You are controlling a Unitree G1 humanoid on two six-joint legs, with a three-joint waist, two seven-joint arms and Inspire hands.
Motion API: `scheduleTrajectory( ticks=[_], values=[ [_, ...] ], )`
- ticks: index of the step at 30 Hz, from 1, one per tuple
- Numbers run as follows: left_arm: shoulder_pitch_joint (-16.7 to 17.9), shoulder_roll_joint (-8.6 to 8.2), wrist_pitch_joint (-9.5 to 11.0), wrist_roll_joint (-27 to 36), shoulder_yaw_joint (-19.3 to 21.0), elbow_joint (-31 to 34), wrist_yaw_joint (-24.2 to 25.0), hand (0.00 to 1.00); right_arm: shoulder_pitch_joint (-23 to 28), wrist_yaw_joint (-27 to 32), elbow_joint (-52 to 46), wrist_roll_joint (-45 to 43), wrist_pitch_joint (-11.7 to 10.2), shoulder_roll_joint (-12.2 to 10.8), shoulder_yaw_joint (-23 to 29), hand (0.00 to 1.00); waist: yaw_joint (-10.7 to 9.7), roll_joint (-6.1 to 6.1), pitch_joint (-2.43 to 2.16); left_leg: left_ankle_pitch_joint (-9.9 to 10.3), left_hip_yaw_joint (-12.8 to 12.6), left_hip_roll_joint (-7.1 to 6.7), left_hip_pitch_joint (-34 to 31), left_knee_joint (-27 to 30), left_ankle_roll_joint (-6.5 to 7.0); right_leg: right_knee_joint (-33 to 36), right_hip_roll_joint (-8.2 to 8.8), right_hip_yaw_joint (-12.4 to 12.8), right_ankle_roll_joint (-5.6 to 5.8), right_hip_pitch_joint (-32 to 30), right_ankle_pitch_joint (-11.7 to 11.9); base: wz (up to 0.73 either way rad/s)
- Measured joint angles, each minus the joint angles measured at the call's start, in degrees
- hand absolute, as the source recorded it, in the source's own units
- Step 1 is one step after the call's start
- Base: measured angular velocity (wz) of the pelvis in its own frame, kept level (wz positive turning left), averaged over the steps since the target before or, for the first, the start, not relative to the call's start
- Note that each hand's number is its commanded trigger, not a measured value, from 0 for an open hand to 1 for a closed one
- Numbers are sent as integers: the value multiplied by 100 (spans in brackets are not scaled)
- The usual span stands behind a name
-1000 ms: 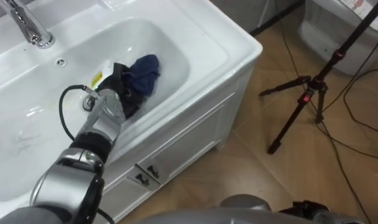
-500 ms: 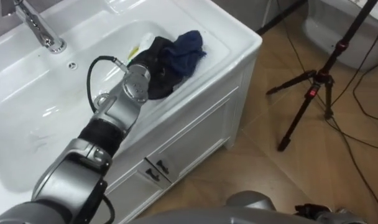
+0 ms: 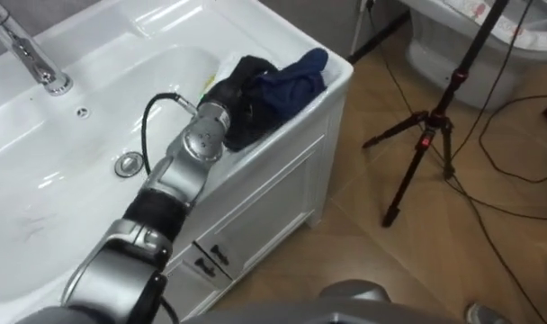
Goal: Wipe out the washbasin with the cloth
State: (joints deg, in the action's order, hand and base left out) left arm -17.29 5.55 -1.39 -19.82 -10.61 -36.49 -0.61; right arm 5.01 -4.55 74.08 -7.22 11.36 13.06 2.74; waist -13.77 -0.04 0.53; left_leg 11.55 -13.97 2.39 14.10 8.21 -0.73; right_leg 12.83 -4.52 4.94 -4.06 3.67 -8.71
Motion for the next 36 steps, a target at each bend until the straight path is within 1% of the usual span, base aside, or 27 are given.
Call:
scheduleTrajectory(
  ticks=[1, 2, 3, 4, 5, 6, 7, 8, 9, 10, 12, 13, 16, 20, 22, 26, 31, 32, 36],
  values=[
    [49, 0, 35, -54, 344, -415, -32, 100, 100, 50, -88, -74, -3, -12, 127, 0, 151, -7, -16, 2, 14, 21, 63, 2, -3, -7, -27, 3, -38, 68, 5, -20],
    [89, 18, 21, -98, 542, -656, -81, 100, 120, 81, -105, -145, 2, -18, 199, 0, 201, 2, -35, 10, 16, 34, 82, 11, -14, -15, -35, -3, -46, 99, 0, 0],
    [243, 216, -111, -203, 735, -1155, -158, 100, 92, 109, -111, -265, 4, -21, 394, 0, 229, 17, -45, 22, 45, 51, 124, 9, -33, -7, -54, -6, -68, 134, -20, 8],
    [458, 400, -295, -242, 1202, -1444, -310, 100, 72, 145, -141, -353, 1, -38, 537, 0, 278, 40, -61, 35, 79, 79, 130, 15, -54, -9, -79, -31, -92, 142, -30, 10],
    [555, 540, -380, -243, 1406, -1524, -323, 100, 83, 154, -148, -377, 3, -40, 543, 0, 327, 45, -72, 42, 106, 92, 128, 17, -65, -13, -91, -45, -116, 147, -26, 16],
    [695, 844, -441, -238, 1566, -1738, -362, 100, 76, 204, -148, -384, 18, -28, 571, 0, 404, 77, -117, 42, 176, 99, 132, 17, -66, -18, -93, -101, -150, 158, -23, 22],
    [846, 1051, -452, -248, 1726, -1842, -442, 100, 72, 241, -148, -378, 17, 13, 621, 0, 500, 125, -133, 42, 221, 97, 152, 19, -66, -20, -82, -132, -161, 200, -35, 26],
    [921, 1116, -451, -258, 1800, -1864, -488, 100, 64, 263, -147, -377, 11, 29, 651, 0, 545, 154, -135, 42, 243, 90, 160, 23, -66, -19, -65, -172, -157, 225, -54, 31],
    [1045, 1188, -444, -389, 1944, -1880, -544, 100, 56, 292, -143, -385, -6, 50, 665, 0, 652, 205, -140, 42, 262, 75, 191, 24, -66, 6, -45, -201, -146, 253, -97, 30],
    [1113, 1217, -360, -503, 2041, -1881, -592, 100, 31, 310, -122, -397, -24, 47, 667, 0, 787, 250, -128, 41, 266, 73, 227, 8, -67, 6, -39, -228, -139, 296, -121, 28],
    [1134, 1220, -285, -584, 2050, -1884, -641, 100, -45, 248, -119, -456, -47, 23, 648, 0, 868, 250, -132, 42, 331, 61, 266, 3, -67, 46, -12, -322, -145, 370, -192, 18],
    [1130, 1209, -285, -678, 2045, -1923, -660, 100, -108, 207, -123, -458, -71, 29, 644, 0, 874, 255, -129, 42, 332, 49, 295, 3, -67, 108, 4, -340, -151, 372, -255, 9],
    [1134, 1219, -286, -741, 2062, -1974, -692, 100, -114, 188, -183, -430, -111, 35, 634, 0, 921, 261, -130, 41, 344, 53, 350, 4, -67, 184, 3, -346, -197, 386, -301, -7],
    [1151, 1222, -287, -959, 2233, -2017, -753, 100, -111, 189, -181, -431, -76, 49, 640, 0, 939, 265, -130, 42, 333, 78, 376, 6, -67, 184, -31, -320, -229, 413, -320, -3],
    [1182, 1234, -287, -1080, 2320, -2072, -794, 100, -109, 197, -177, -419, -75, 50, 637, 0, 966, 274, -131, 41, 325, 94, 455, 2, -68, 182, -59, -278, -264, 478, -341, -11],
    [1239, 1201, -288, -1320, 2507, -2113, -827, 100, -108, 213, -182, -423, -76, 50, 639, 0, 975, 281, -132, 40, 325, 104, 562, 26, -70, 182, -72, -250, -306, 588, -384, -6],
    [1289, 1190, -331, -1565, 2558, -2115, -976, 100, -115, 304, -183, -424, -107, 40, 640, 0, 974, 283, -134, 28, 338, 109, 636, 27, -88, 159, -76, -242, -328, 685, -403, 0],
    [1294, 1189, -343, -1584, 2564, -2115, -1014, 100, -114, 323, -182, -429, -137, 37, 640, 0, 970, 283, -134, 28, 342, 108, 636, 29, -88, 159, -76, -233, -328, 687, -409, 0],
    [1283, 1182, -365, -1605, 2561, -2112, -1060, 100, -111, 403, -183, -439, -144, 35, 639, 0, 955, 286, -136, 27, 349, 102, 606, 44, -89, 172, -74, -236, -325, 663, -414, 1]
  ],
)
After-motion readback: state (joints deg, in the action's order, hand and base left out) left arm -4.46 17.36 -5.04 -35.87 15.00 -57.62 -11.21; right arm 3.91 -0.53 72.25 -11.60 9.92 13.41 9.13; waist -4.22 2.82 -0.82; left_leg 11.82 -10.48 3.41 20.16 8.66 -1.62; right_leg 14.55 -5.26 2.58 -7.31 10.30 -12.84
